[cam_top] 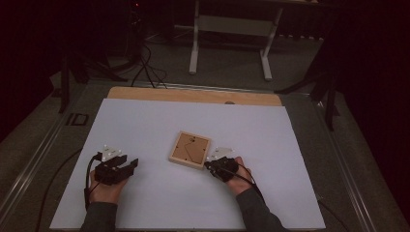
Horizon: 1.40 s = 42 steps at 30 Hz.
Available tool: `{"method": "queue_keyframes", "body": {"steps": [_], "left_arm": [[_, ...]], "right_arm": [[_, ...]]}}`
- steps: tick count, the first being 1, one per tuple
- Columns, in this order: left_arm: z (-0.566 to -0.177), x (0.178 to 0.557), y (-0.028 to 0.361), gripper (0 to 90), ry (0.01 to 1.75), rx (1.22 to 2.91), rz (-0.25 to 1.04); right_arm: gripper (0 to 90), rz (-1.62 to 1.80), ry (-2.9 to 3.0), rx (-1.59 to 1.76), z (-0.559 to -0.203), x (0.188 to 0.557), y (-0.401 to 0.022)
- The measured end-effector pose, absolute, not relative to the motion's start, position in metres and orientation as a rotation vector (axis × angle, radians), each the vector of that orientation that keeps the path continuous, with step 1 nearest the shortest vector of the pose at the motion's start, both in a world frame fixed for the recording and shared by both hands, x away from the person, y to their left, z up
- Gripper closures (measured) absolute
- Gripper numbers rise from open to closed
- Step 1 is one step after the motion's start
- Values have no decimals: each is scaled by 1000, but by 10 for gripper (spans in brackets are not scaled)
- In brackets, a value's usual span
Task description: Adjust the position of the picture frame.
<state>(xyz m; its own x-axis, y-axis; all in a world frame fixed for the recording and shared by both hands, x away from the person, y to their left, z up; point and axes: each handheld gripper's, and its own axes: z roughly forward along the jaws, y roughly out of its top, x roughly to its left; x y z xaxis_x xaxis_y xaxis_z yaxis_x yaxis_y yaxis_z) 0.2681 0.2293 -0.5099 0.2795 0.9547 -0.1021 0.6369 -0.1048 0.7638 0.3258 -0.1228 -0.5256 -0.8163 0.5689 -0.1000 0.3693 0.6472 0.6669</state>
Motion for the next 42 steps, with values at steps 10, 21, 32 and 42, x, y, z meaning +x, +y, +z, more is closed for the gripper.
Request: {"method": "queue_keyframes", "body": {"steps": [10,21,32,42], "left_arm": [[-510,269,228,519,1437,1832,555],[-511,269,226,521,1429,1844,554],[-511,270,224,522,1423,1856,550],[-512,270,219,528,1406,1872,551]], "right_arm": [[897,946,2582,696,-524,325,-111],[897,962,2600,638,-523,324,-94],[895,972,2614,603,-524,328,-77],[895,1065,2506,763,-507,349,-108]]}}
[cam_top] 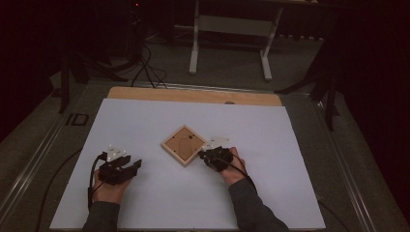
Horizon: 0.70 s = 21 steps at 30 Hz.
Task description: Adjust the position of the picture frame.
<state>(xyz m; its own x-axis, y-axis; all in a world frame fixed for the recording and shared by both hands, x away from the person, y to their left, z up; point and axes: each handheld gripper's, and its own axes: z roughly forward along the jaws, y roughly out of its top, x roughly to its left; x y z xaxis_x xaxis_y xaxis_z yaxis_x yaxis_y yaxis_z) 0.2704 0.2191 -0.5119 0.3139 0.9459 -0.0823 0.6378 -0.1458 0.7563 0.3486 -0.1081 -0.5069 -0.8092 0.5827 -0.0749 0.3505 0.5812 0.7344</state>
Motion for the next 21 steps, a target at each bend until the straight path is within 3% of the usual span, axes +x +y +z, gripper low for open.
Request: {"method": "queue_keyframes", "body": {"steps": [14,21], "left_arm": [[-515,274,203,575,1344,1915,537],[-518,277,193,640,1297,1921,478]], "right_arm": [[895,1077,2354,942,-500,387,-126],[895,1054,2355,983,-504,400,-122]]}}
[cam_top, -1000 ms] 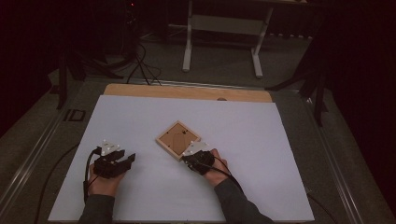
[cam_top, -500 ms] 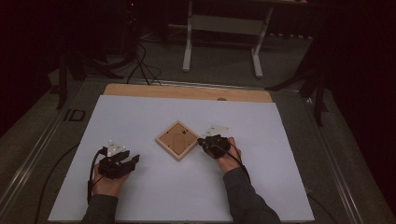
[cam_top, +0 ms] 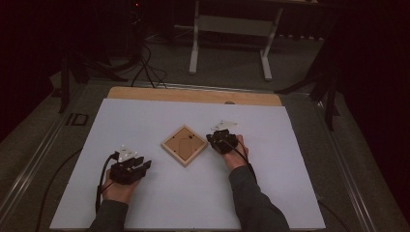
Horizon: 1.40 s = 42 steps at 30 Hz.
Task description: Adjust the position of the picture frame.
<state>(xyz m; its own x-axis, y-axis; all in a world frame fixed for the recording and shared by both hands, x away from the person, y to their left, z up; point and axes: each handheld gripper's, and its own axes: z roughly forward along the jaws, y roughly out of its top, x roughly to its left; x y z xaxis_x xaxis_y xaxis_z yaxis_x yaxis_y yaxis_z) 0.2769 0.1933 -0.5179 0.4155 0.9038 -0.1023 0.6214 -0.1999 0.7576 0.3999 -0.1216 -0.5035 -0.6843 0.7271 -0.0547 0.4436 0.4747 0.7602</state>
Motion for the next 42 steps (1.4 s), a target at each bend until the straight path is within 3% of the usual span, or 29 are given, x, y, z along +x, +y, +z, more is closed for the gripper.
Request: {"method": "queue_keyframes", "body": {"steps": [12,30,42], "left_arm": [[-522,292,164,699,1237,2004,434],[-531,317,129,889,1198,2101,408],[-530,322,119,895,1210,2115,426]], "right_arm": [[895,1018,2373,1026,-509,412,-116],[895,997,2405,1021,-515,415,-115],[897,965,2421,1036,-520,412,-116]]}}
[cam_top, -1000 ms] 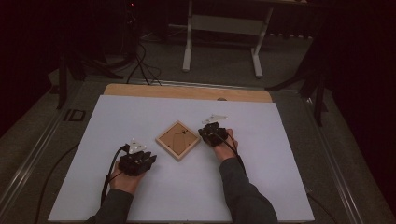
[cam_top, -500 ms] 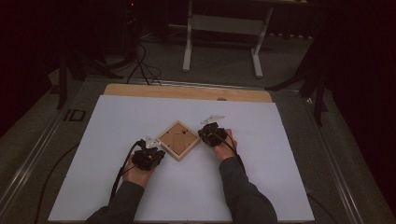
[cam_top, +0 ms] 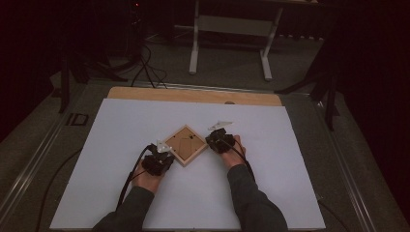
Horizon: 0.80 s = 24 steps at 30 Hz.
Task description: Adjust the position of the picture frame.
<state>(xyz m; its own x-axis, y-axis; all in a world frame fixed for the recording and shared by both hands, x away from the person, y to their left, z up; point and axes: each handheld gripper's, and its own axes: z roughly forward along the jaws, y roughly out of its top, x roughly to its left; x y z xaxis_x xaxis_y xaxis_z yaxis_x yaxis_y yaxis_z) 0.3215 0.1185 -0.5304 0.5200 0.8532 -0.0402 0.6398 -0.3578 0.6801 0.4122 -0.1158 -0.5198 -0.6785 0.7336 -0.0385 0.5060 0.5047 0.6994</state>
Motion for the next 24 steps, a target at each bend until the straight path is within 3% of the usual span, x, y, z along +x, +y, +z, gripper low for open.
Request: {"method": "queue_keyframes", "body": {"steps": [24], "left_arm": [[-530,352,117,896,1265,2112,509]], "right_arm": [[899,983,2411,1080,-520,398,-125]]}}
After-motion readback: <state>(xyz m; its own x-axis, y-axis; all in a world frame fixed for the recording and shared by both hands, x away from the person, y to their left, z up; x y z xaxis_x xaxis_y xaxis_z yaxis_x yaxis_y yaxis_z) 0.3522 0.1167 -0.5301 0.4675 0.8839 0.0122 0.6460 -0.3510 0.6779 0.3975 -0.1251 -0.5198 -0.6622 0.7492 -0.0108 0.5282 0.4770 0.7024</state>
